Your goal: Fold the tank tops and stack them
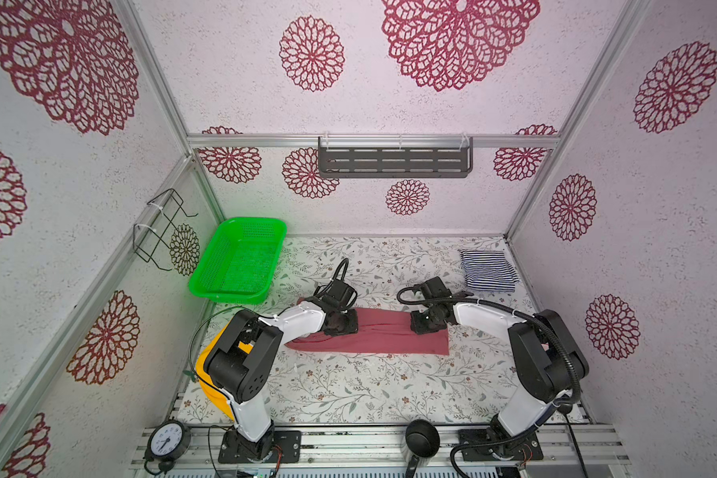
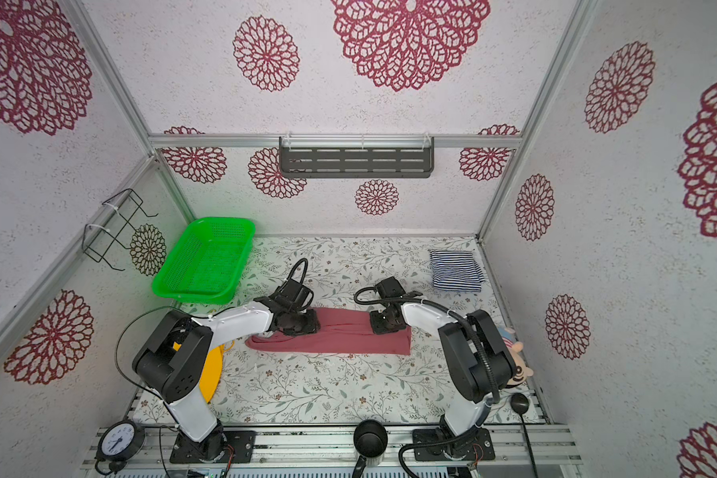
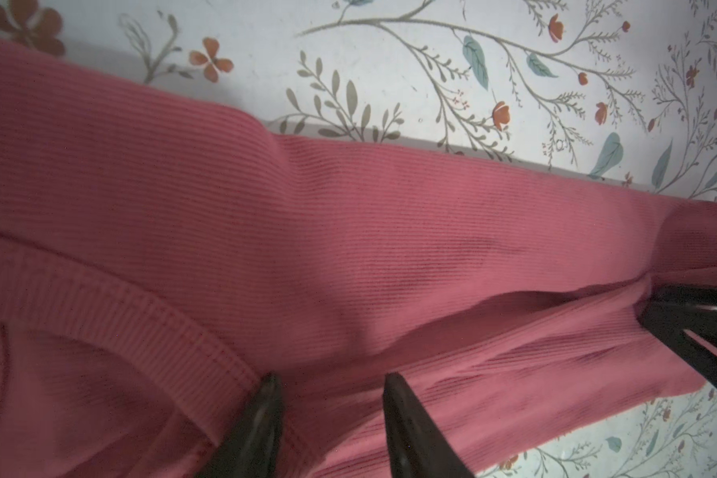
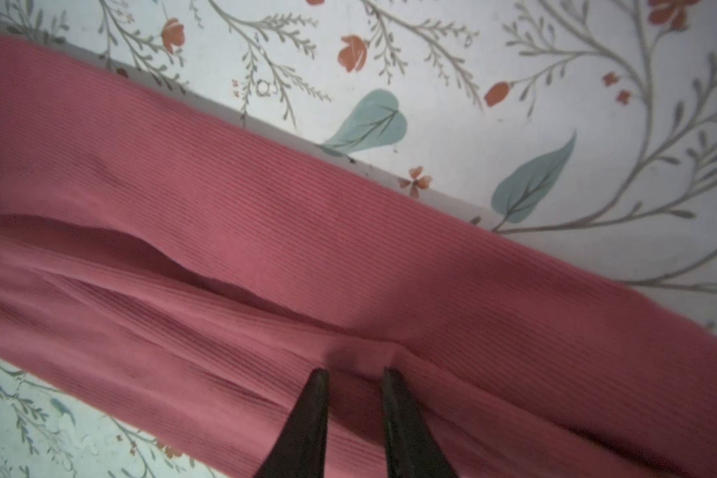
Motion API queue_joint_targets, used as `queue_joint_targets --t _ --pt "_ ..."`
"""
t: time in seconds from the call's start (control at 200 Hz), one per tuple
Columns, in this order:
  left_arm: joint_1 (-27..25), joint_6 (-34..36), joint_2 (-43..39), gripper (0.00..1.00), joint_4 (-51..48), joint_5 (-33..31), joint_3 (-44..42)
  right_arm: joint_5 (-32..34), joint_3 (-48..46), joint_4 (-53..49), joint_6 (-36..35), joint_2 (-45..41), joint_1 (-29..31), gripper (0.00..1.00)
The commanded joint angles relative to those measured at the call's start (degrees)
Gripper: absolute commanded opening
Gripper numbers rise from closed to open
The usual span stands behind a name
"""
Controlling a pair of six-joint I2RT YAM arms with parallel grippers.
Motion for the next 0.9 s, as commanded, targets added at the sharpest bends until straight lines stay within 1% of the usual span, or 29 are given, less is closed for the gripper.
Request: queue_joint_targets --t 0.0,0.075,0.18,0.245,0.335,0.405,0.49,0.631,0.746,0.896 --pt "0.27 1.96 -1.34 0.46 -2.41 -1.96 -0.01 -1.13 -0.22 -4.76 -3.04 -4.47 0.15 0.27" --pt "0.28 2.18 -1.49 0.47 -2.41 -1.73 -0.09 -3.28 0.43 -6.97 -4.93 -6.28 0.14 0.28" --pt "0.24 2.52 -1.76 0.52 -1.95 -1.03 -0.44 -3.92 3.68 -6.38 -3.19 -5.69 0.82 0.28" --pt "0.23 2.45 -2.10 0.55 -1.26 -0.50 -0.62 -3.15 6.82 -3.85 -1.04 -3.23 2.79 0.28" --pt "0.26 1.88 -3.00 0.61 -0.47 0.44 -0.79 -3.76 11.58 -0.66 2.25 1.92 5.96 0.27" --pt "0.36 1.63 -4.16 0.62 0.52 1.06 -1.30 -3.09 14.36 0.80 3.44 6.07 7.96 0.26" --pt "0.65 1.56 -5.07 0.62 0.97 0.96 -1.66 -2.32 16.47 1.56 4.44 10.02 9.02 0.26" --pt "2.68 0.20 -5.71 0.61 1.85 1.32 -2.63 -2.88 16.68 2.79 5.86 11.91 9.34 0.25" --pt "4.83 -1.75 -5.04 0.60 2.68 0.82 -2.81 -3.06 14.88 2.36 6.06 10.96 9.89 0.25" --pt "6.40 -3.17 -2.93 0.60 3.45 -0.38 -2.29 -3.15 11.28 1.16 6.52 8.84 10.78 0.25"
